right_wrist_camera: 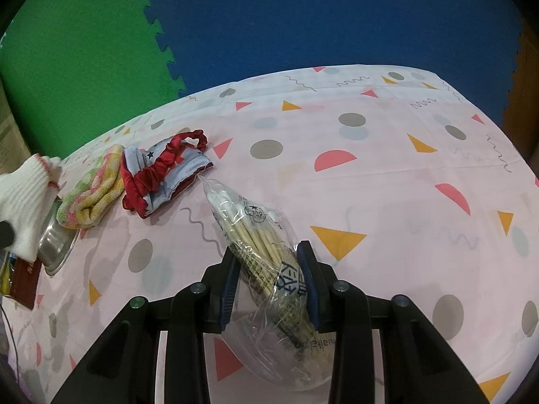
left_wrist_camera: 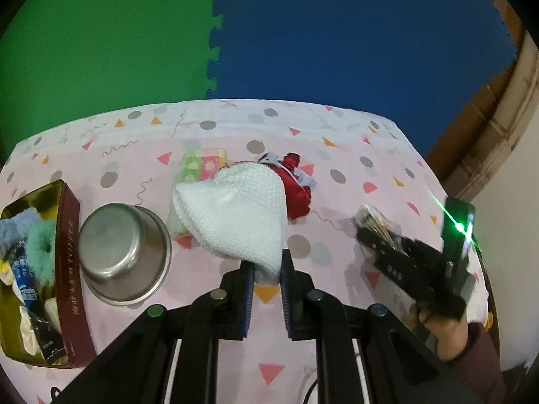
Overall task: Organize soft objects
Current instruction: 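Lift the white sock with the left tool and carry it over the tin box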
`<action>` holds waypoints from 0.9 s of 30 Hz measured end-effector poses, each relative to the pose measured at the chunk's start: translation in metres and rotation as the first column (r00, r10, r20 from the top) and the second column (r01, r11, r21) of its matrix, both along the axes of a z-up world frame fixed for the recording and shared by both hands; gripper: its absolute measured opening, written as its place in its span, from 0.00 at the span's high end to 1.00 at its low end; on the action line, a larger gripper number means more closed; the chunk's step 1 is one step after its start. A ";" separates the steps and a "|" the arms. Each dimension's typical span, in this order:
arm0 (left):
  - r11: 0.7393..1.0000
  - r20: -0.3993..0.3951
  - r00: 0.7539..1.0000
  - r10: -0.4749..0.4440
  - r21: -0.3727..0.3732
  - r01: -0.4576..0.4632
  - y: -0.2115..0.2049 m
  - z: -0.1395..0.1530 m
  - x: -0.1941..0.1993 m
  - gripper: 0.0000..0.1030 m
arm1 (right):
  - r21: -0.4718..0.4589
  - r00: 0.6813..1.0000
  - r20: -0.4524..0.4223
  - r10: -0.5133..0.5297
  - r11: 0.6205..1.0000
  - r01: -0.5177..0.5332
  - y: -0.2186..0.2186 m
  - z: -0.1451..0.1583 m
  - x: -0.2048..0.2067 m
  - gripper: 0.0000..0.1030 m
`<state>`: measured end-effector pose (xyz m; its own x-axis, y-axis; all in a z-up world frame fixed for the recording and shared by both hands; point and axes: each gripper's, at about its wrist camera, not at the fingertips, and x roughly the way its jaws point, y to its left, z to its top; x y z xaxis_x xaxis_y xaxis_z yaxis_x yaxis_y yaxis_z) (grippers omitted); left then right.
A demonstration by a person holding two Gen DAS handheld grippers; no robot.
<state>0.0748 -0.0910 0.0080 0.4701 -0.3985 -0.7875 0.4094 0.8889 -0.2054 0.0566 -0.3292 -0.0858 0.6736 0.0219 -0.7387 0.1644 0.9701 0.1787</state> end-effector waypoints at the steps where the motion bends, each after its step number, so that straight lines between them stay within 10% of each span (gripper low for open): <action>1: 1.000 -0.005 1.000 -0.010 -0.006 0.010 0.001 0.002 -0.002 0.86 | 0.000 1.000 0.000 0.000 1.000 0.000 0.000 0.000 0.000 0.68; 10: 0.999 -0.012 1.000 -0.001 -0.034 0.000 0.038 0.025 -0.009 0.86 | 0.000 1.000 0.000 0.000 1.000 0.000 0.000 0.000 0.000 0.68; 27: 0.963 0.082 0.971 0.224 0.135 -0.234 0.164 0.038 -0.006 0.86 | 0.000 1.000 0.000 -0.001 1.000 0.001 0.000 0.000 0.000 0.68</action>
